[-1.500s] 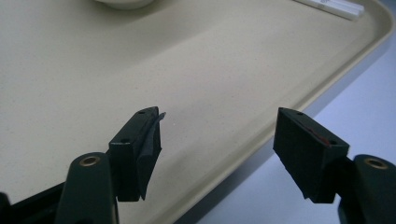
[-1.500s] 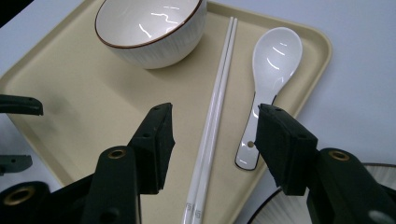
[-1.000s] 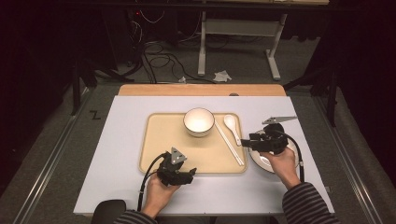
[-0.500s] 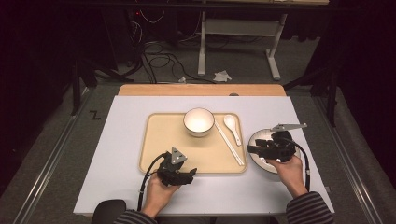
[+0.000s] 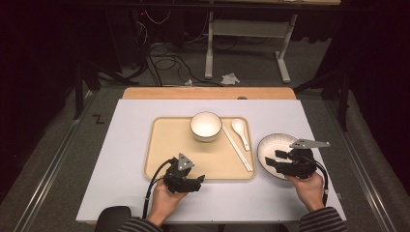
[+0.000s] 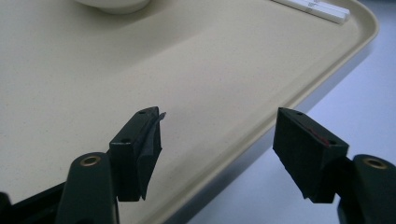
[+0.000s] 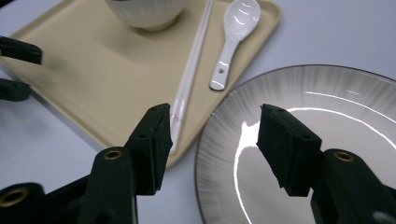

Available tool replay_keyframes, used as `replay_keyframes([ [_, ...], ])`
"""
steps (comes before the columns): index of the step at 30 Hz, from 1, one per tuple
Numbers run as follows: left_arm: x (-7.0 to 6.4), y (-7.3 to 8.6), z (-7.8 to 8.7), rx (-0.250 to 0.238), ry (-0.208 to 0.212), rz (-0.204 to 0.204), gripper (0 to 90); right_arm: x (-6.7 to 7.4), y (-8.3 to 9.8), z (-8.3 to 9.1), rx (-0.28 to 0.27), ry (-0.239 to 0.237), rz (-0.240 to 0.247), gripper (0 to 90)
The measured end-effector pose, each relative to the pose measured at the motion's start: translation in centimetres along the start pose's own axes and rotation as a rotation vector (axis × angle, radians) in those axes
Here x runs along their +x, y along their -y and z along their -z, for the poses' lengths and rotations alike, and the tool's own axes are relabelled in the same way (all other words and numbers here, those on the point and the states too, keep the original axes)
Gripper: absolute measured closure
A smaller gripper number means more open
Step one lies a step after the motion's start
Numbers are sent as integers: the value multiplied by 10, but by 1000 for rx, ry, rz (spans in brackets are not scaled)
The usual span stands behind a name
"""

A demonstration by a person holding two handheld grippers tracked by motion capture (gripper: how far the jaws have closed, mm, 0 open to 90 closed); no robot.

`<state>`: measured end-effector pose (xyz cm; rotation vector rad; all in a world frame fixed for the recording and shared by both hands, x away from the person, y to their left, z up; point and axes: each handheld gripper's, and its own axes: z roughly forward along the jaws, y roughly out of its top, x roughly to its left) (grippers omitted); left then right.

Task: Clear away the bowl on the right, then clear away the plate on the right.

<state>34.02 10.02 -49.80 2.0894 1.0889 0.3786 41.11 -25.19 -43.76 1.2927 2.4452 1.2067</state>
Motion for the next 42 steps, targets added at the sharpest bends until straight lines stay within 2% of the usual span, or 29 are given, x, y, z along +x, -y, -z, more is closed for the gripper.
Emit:
replay_keyframes([
  [2,-1,0,0,-3,2,0,324,1,4,2,0,3,-6,455],
  [7,-1,0,-1,2,7,-5,323,3,14,10,-28,31,15,461],
  [13,-2,-1,0,0,11,-5,329,0,28,19,-53,80,34,454],
  [15,-2,0,0,0,12,-4,329,-2,34,20,-55,117,47,454],
  [17,-2,0,0,0,17,-1,329,-5,36,21,-66,133,36,452],
  [19,-1,0,0,1,18,-1,332,-6,38,23,-101,154,36,444],
  [26,-1,0,2,-8,30,-3,335,-12,45,22,-129,194,24,398],
  [28,-1,0,1,-4,32,-9,335,-14,48,23,-156,218,24,407],
  [36,-2,0,1,-1,37,-15,336,-24,54,32,-224,248,-1,449],
  [38,-3,0,1,0,40,-22,336,-27,54,34,-239,263,-8,491],
  [41,-4,0,0,7,44,-24,337,-28,54,39,-252,286,-26,504],
  [42,-4,-1,-1,9,44,-24,338,-28,54,41,-257,284,-46,497],
])
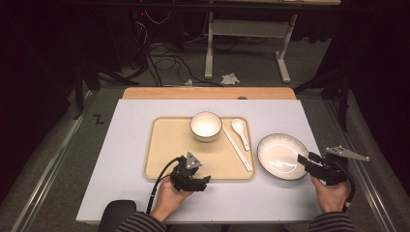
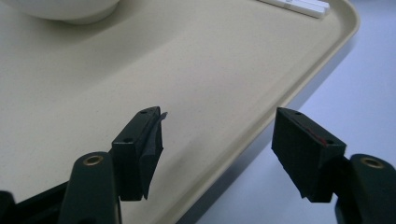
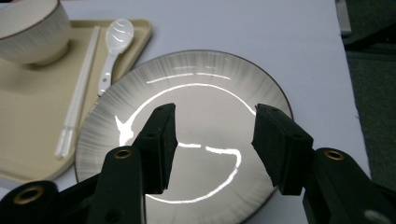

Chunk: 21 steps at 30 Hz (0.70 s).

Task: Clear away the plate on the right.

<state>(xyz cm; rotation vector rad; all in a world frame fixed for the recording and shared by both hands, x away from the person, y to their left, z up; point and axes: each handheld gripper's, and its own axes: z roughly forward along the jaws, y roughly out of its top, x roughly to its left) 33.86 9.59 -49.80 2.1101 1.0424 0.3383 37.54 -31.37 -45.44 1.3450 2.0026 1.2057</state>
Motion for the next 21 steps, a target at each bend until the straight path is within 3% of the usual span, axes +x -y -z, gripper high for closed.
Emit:
replay_keyframes([
  [2,0,-1,-2,14,-1,-8,339,-3,-1,2,6,-18,-14,476],
  [8,-4,-6,-7,20,2,-26,340,-13,3,11,55,26,-42,479],
  [11,-4,-9,-10,20,11,-36,339,-19,6,19,50,82,-80,494],
  [15,-6,-12,-14,21,26,-54,339,-27,11,25,78,115,-106,532],
  [21,-9,-16,-17,22,44,-72,340,-45,19,33,142,111,-159,564],
])
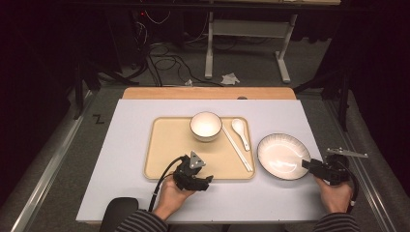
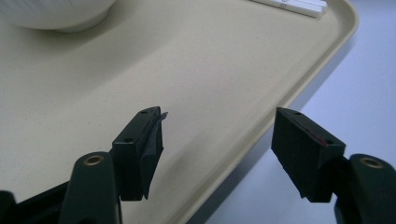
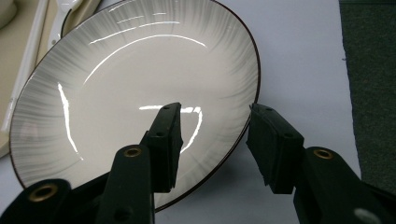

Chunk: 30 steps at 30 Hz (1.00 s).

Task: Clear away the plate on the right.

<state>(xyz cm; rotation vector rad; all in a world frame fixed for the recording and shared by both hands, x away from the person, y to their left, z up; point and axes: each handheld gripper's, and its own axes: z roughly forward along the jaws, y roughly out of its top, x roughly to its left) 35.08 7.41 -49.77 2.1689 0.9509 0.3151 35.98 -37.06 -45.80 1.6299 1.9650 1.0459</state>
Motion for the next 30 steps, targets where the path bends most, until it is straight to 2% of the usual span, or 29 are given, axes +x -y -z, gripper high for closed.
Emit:
replay_keyframes([
  [3,0,0,0,2,-2,-3,340,-4,3,-2,20,3,-16,573],
  [8,0,0,1,1,-10,-1,340,-4,3,-11,49,-8,-13,590],
  [11,0,0,0,4,-14,-3,339,-5,2,-18,76,15,-2,619],
  [17,3,1,1,9,-38,5,339,-14,1,-28,114,19,-27,644],
  [19,4,1,2,9,-44,6,339,-16,0,-31,138,10,-45,643],
  [22,3,3,3,14,-53,0,339,-19,-2,-39,174,-6,-35,642],
  [26,3,5,6,16,-67,-7,338,-21,-5,-44,194,-7,-28,634],
  [30,4,8,8,15,-75,3,337,-27,-8,-46,193,-27,-45,626],
])
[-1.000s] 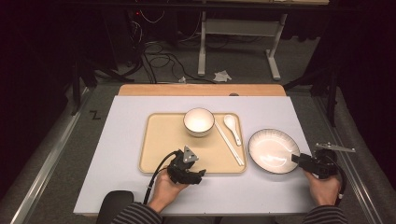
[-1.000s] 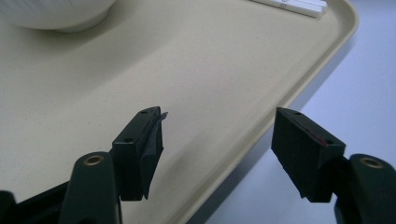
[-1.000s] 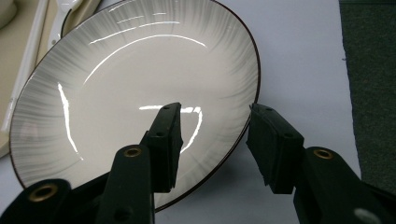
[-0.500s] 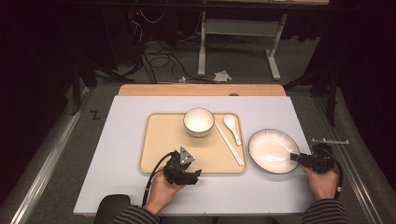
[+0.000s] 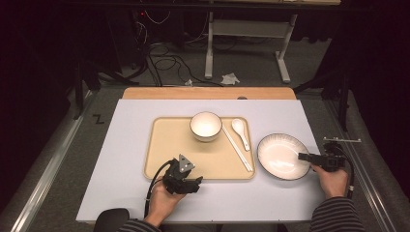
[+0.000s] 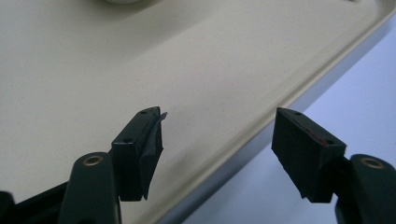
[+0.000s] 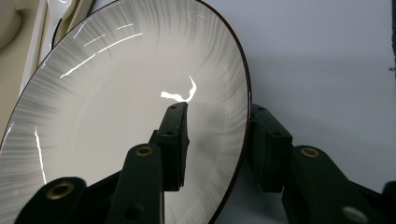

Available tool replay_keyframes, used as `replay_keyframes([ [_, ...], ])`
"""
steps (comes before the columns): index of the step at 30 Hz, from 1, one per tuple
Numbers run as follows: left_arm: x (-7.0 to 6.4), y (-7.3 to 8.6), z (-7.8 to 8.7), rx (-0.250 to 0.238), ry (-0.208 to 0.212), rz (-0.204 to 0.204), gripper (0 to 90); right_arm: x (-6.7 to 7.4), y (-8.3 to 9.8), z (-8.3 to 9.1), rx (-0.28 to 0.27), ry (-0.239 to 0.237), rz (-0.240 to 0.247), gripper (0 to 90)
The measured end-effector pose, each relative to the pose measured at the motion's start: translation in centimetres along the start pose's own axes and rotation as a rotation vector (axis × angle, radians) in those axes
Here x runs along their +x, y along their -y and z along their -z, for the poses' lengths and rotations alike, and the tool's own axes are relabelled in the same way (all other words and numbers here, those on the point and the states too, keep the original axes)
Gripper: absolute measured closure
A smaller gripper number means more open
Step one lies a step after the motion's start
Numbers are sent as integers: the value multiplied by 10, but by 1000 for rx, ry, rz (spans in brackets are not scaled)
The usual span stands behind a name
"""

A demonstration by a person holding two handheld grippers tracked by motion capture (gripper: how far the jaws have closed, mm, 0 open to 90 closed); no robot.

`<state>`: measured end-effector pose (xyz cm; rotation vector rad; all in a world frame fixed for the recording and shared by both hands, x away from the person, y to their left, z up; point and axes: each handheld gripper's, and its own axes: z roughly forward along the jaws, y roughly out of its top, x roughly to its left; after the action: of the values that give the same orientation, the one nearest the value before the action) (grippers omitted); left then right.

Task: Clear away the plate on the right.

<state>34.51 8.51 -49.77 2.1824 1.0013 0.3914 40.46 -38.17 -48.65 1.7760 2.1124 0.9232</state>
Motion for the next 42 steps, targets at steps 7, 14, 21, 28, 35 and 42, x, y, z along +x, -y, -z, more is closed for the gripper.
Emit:
replay_keyframes([
  [7,3,7,6,0,-21,26,336,-10,-9,-6,-1,-64,-50,634],
  [14,5,13,12,-4,-41,51,340,-14,-17,-14,14,-100,-71,667],
  [21,8,18,17,-6,-60,76,340,-18,-24,-24,26,-136,-96,779],
  [28,9,23,24,-25,-89,95,342,-23,-30,-27,54,-168,-125,843],
  [35,9,26,25,-23,-102,103,348,-28,-31,-28,55,-172,-157,850],
  [42,10,26,26,-28,-103,104,355,-28,-32,-13,-13,-224,-142,857],
])
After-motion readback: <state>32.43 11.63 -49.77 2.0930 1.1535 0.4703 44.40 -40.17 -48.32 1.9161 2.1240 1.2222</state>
